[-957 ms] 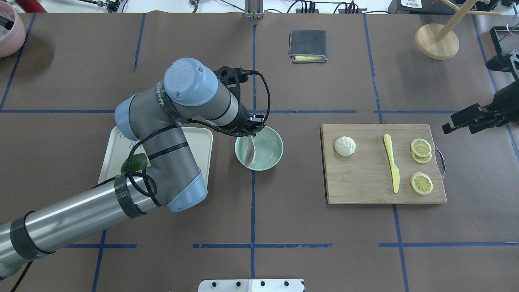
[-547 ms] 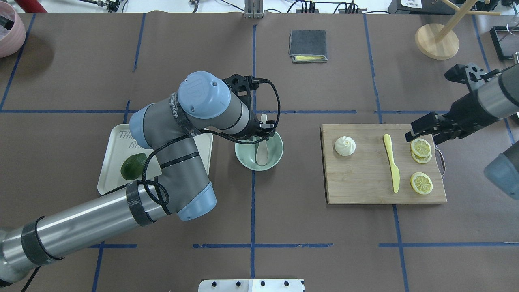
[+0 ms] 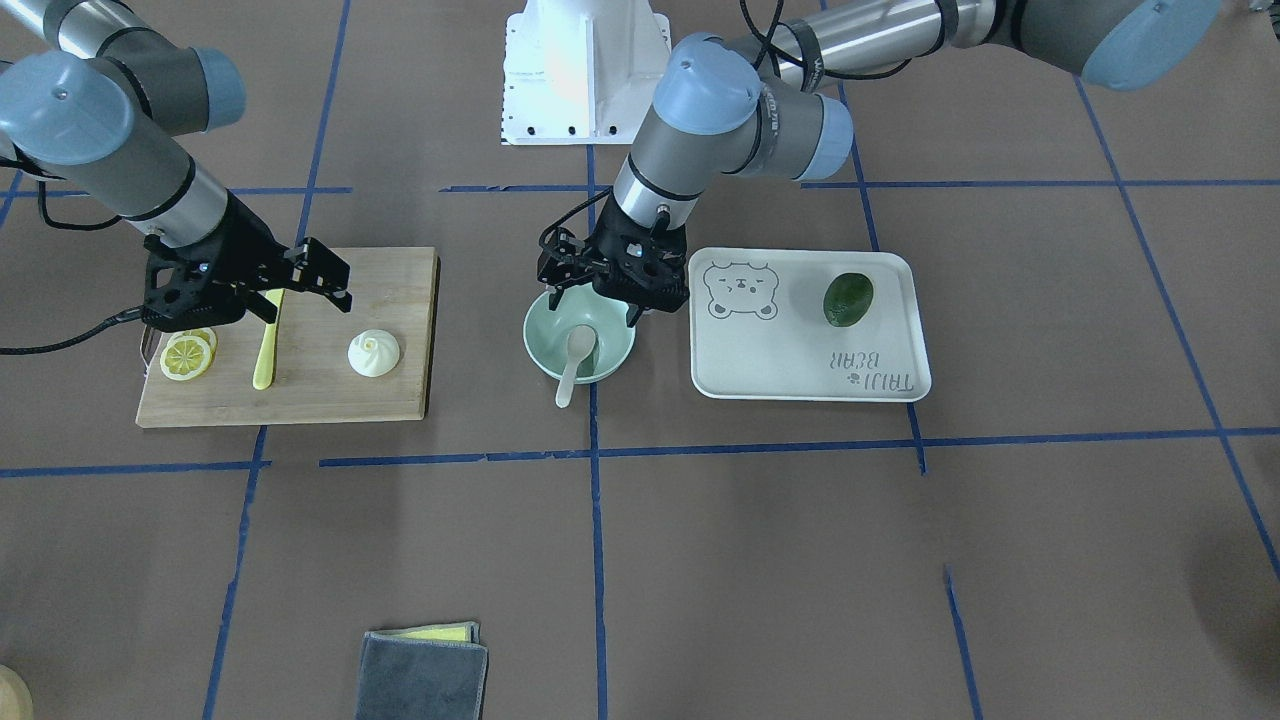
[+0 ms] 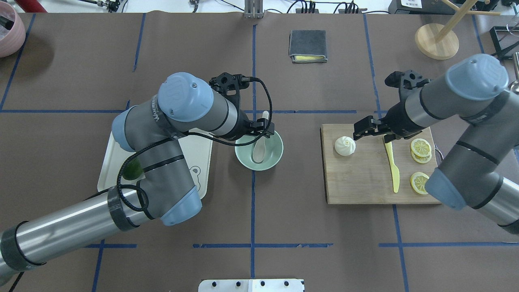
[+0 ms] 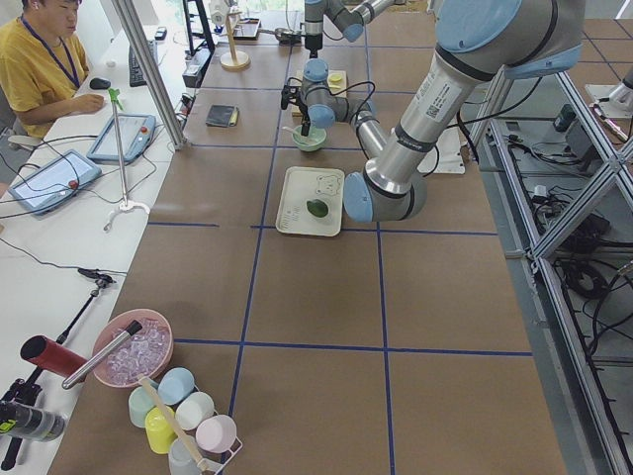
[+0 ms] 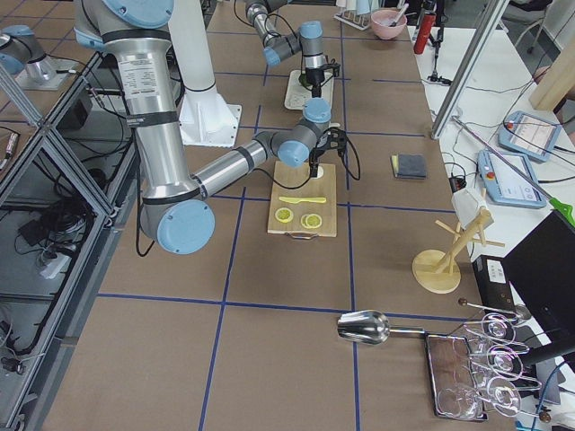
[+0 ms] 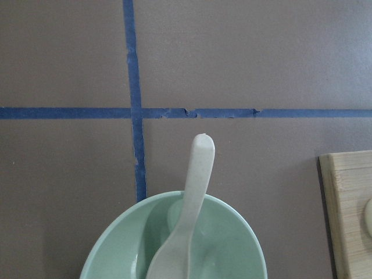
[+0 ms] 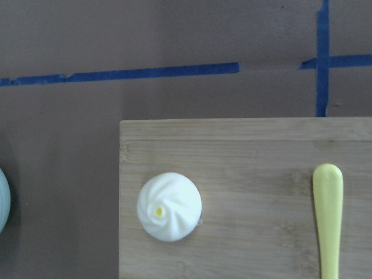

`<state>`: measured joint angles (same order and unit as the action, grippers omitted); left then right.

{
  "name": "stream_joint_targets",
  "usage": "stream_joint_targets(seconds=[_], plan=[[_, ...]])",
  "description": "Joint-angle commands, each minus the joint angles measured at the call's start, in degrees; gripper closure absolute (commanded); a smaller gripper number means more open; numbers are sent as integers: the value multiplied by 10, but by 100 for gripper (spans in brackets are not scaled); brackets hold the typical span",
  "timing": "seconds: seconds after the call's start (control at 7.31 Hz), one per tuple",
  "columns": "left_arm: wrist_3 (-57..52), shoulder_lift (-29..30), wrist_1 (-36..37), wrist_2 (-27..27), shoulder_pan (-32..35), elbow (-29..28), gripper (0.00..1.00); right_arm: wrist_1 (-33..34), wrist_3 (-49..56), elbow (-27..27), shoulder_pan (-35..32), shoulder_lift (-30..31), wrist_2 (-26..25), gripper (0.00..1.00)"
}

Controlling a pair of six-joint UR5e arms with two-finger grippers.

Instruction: Put spoon and bun in bowl

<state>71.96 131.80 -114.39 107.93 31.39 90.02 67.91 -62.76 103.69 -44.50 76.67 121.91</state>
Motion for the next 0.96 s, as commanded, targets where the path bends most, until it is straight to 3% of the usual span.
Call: stream_joint_targets(seconds=[0.0, 0.14, 0.41, 0.55, 0.68, 0.82], plan=[[0, -35, 0, 0, 3, 38, 2, 2, -10, -47, 48, -49, -100, 3], [-1, -38, 0, 0, 3, 38, 2, 3, -10, -53, 63, -50, -105, 5], [-1, -39, 0, 0, 3, 38, 1, 4, -10, -57, 65, -50, -110, 32], [-2, -39, 0, 0, 3, 38, 1, 14, -10, -57, 66, -50, -113, 60], [-2, -39, 0, 0, 3, 38, 1, 26, -10, -51, 65, -50, -112, 100], [-2, -39, 0, 0, 3, 38, 1, 25, -10, -48, 64, -51, -110, 100]])
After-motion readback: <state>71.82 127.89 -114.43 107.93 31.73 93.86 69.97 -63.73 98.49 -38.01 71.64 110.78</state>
